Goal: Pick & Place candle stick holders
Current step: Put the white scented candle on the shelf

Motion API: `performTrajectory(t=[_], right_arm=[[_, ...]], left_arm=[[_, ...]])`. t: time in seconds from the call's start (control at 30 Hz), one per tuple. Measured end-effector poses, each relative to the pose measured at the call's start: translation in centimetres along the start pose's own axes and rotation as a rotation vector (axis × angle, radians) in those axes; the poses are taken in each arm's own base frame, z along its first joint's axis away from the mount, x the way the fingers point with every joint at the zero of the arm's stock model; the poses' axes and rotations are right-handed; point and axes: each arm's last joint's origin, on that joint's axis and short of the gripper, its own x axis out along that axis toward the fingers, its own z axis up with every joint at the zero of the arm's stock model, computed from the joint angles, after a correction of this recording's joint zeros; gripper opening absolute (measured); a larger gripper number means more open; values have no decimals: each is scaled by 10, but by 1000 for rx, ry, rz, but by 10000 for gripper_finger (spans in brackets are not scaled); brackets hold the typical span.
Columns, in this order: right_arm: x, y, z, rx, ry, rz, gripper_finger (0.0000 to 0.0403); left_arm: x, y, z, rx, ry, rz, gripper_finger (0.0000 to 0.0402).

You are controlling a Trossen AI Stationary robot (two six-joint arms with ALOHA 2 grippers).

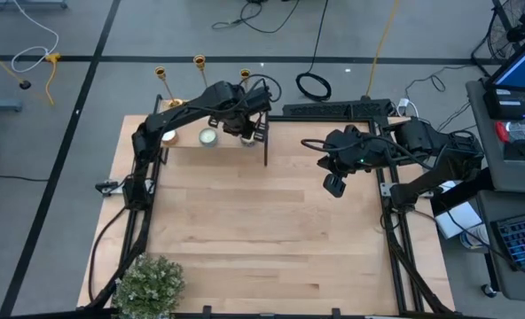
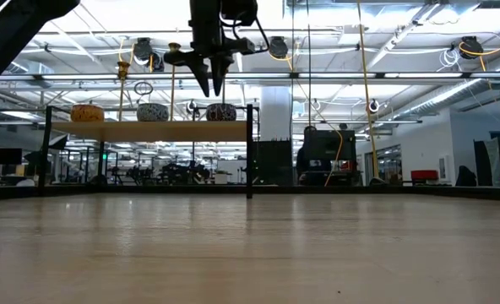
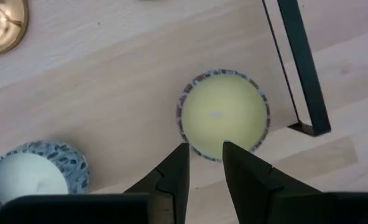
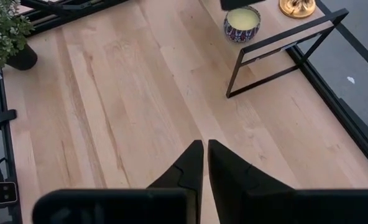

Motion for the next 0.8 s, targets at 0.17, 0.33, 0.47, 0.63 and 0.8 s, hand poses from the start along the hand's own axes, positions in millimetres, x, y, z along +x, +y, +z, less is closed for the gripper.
performTrajectory(t=[0.17,0.33,0.47,0.63,0.8], right_arm=[[0,0,0,1,-1,0,18],[0,0,0,1,0,0,18],[0,0,0,1,0,0,18],[0,0,0,1,-1,0,18],[0,0,0,1,-1,0,18]], left_arm=[[7,0,5,-4,22,-1,104],[7,3,7,-12,21,-2,104],[8,6,9,-23,31,-3,104],[8,7,10,-28,46,-10,104],[8,6,9,-14,52,-16,104]])
